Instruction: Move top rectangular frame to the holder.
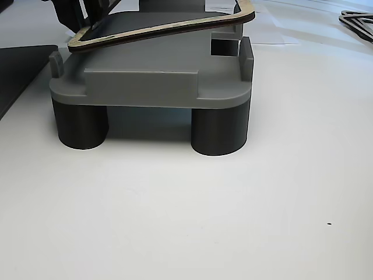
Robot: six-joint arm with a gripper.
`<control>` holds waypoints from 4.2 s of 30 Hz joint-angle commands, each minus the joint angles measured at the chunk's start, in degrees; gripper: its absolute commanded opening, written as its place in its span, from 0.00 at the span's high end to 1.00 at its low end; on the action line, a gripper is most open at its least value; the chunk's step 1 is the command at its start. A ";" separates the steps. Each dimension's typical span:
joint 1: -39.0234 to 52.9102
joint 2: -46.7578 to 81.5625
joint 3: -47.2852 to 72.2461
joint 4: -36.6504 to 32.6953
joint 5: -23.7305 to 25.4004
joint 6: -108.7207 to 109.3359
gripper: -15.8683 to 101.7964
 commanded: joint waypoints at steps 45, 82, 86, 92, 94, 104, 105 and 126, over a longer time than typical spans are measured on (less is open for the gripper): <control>-2.46 0.53 0.18 -0.53 -2.64 0.09 0.96; -4.75 16.35 -0.26 -11.69 15.91 -36.04 0.02; -8.79 28.83 11.34 -21.27 18.54 -71.46 0.02; -20.30 47.46 27.33 -26.89 11.34 -100.55 0.02; -22.50 52.12 31.73 -26.46 9.05 -104.77 0.02; -25.05 70.66 52.21 -29.18 6.86 -113.20 0.02; -25.58 72.16 54.49 -30.15 6.24 -113.91 0.02; -26.02 83.50 64.51 -28.83 7.65 -113.12 0.02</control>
